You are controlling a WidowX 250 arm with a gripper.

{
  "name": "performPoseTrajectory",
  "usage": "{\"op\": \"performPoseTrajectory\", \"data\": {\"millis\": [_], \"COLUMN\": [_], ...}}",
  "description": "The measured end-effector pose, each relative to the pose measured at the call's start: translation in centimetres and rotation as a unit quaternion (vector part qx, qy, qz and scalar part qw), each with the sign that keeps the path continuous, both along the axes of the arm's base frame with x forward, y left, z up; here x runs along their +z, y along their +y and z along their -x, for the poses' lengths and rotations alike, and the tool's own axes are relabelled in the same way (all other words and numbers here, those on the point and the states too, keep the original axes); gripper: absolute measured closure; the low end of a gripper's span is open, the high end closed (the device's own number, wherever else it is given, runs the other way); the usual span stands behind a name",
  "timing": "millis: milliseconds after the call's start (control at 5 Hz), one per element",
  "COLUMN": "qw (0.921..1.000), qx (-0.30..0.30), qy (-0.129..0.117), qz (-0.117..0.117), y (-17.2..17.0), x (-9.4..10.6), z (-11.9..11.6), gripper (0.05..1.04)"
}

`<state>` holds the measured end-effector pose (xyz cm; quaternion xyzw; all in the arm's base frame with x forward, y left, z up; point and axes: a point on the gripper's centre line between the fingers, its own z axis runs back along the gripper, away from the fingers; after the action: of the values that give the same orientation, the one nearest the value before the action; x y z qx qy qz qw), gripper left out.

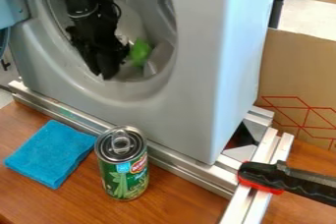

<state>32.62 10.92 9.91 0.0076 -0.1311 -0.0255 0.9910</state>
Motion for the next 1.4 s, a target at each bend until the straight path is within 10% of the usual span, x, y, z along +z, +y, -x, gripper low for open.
{"op": "performPoseTrajectory", "data": {"millis": [600,1400], "qw": [0.9919,0.9851], "qx": [0.046,0.054], "qy": [0.113,0.161], "qz": [0.035,0.029], "y": [-3.1,-4.2], "x": [-0.6,-5.8], "z": [9.1,17.3], "gripper": [0.716,0.716]}}
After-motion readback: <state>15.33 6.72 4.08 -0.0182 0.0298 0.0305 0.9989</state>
